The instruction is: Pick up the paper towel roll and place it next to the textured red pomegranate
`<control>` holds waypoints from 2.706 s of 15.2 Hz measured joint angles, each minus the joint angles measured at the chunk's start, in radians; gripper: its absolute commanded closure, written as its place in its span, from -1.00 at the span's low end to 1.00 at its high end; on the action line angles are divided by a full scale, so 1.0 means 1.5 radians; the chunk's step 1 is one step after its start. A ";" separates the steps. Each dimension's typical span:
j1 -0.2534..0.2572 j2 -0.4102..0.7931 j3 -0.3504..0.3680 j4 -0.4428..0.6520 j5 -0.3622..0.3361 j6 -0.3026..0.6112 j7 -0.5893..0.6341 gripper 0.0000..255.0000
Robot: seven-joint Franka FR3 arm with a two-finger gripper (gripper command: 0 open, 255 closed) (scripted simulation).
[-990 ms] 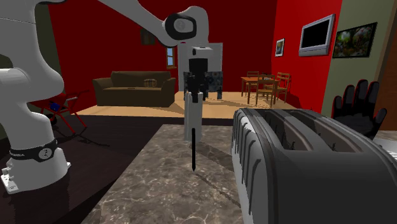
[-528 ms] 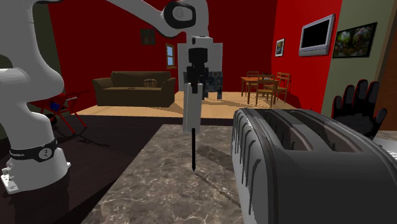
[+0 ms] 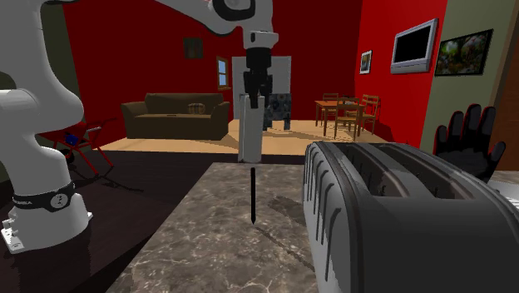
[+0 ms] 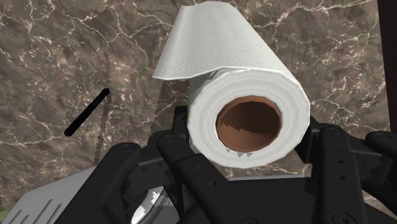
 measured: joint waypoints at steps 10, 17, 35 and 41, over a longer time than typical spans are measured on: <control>0.003 -0.001 0.002 0.089 0.004 -0.089 -0.010 1.00; 0.007 0.007 0.004 0.160 0.000 -0.154 -0.013 1.00; 0.060 0.087 0.015 0.422 -0.053 -0.352 -0.001 1.00; -0.019 -0.007 -0.008 0.330 0.007 -0.330 -0.076 1.00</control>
